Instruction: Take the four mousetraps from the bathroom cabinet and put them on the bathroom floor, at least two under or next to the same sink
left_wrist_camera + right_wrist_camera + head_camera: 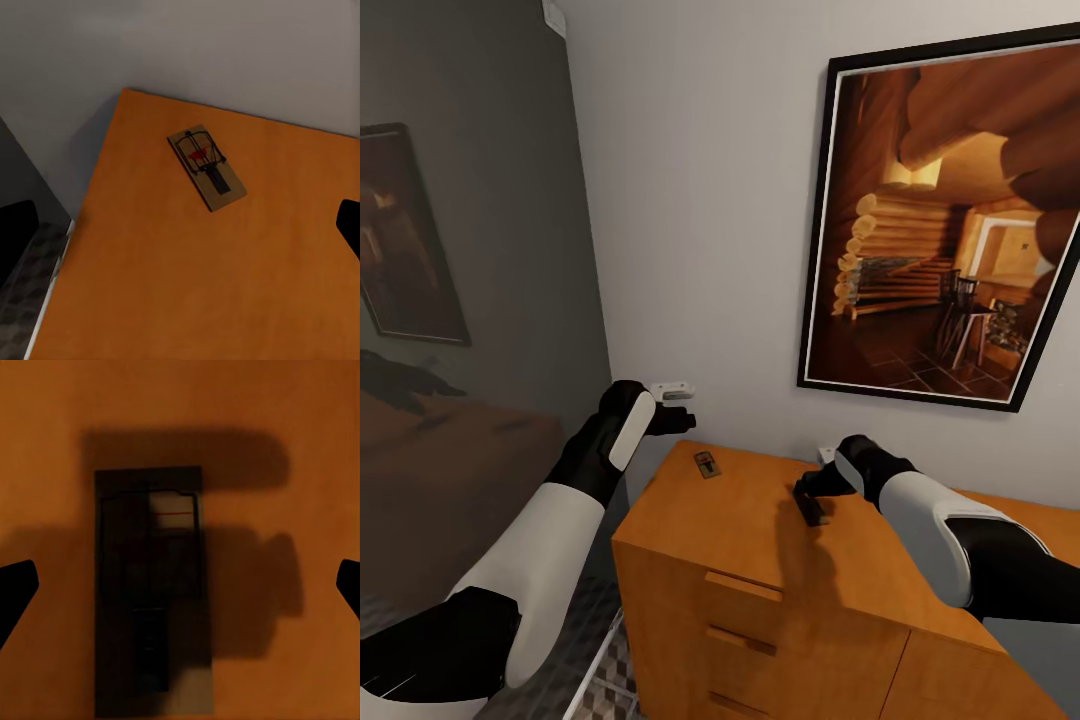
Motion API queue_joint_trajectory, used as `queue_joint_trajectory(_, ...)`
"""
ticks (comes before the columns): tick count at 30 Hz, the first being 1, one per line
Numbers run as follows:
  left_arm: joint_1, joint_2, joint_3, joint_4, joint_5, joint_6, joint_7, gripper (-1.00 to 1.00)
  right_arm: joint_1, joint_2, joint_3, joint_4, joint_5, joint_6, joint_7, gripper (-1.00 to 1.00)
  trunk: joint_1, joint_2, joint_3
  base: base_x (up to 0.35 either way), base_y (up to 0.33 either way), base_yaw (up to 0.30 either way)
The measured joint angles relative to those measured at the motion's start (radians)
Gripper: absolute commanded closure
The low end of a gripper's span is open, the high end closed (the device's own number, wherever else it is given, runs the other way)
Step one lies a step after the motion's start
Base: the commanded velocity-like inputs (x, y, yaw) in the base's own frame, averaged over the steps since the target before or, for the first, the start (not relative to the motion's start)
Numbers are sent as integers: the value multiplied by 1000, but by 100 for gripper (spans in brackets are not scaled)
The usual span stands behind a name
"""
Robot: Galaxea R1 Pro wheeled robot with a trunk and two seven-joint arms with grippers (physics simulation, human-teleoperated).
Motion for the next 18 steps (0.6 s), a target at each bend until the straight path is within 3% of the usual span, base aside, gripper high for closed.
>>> queue_joint_trajectory(18, 0, 0, 0, 8, 0, 1, 0, -100, 0, -1, 0, 2, 1, -2, 0, -100, 0, 0, 0, 0, 0, 0)
